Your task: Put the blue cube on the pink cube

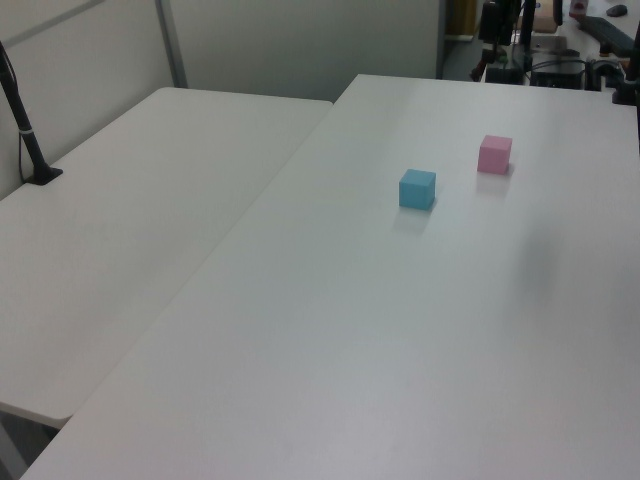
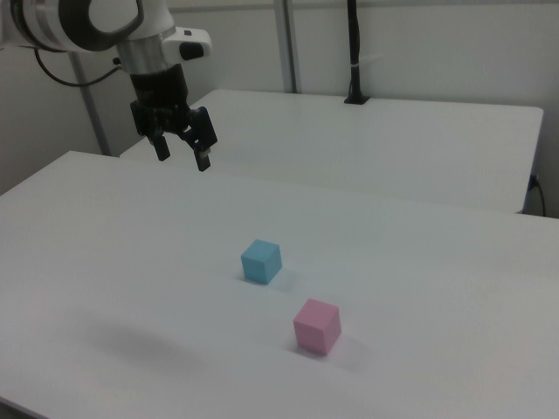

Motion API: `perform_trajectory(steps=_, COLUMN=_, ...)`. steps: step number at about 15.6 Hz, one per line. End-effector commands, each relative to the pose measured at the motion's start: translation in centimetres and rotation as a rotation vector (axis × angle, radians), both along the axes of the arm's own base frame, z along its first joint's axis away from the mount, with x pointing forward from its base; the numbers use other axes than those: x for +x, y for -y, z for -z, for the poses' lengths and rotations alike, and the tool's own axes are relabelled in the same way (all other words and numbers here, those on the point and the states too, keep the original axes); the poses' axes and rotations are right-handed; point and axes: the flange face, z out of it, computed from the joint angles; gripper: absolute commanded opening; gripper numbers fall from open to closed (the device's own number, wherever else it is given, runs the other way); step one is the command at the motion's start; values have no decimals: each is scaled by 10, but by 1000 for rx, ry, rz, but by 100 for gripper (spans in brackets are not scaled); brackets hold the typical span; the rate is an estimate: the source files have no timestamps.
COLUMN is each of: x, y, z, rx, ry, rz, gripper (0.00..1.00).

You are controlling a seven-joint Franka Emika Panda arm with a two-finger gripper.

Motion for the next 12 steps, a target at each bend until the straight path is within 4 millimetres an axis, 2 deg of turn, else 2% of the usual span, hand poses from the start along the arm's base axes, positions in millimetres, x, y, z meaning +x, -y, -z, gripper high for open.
perform_trajectory(steps=1, x=-4, y=-1, z=11, rx=-4, ry=-55, rz=-64, gripper=100)
perform_trajectory(steps=10, x=-1, y=-5, z=15, rx=-5, ry=-63, rz=-77, gripper=100)
perform_trajectory(steps=12, x=-1, y=-17, z=16, rx=-7, ry=-68, rz=-93, gripper=100)
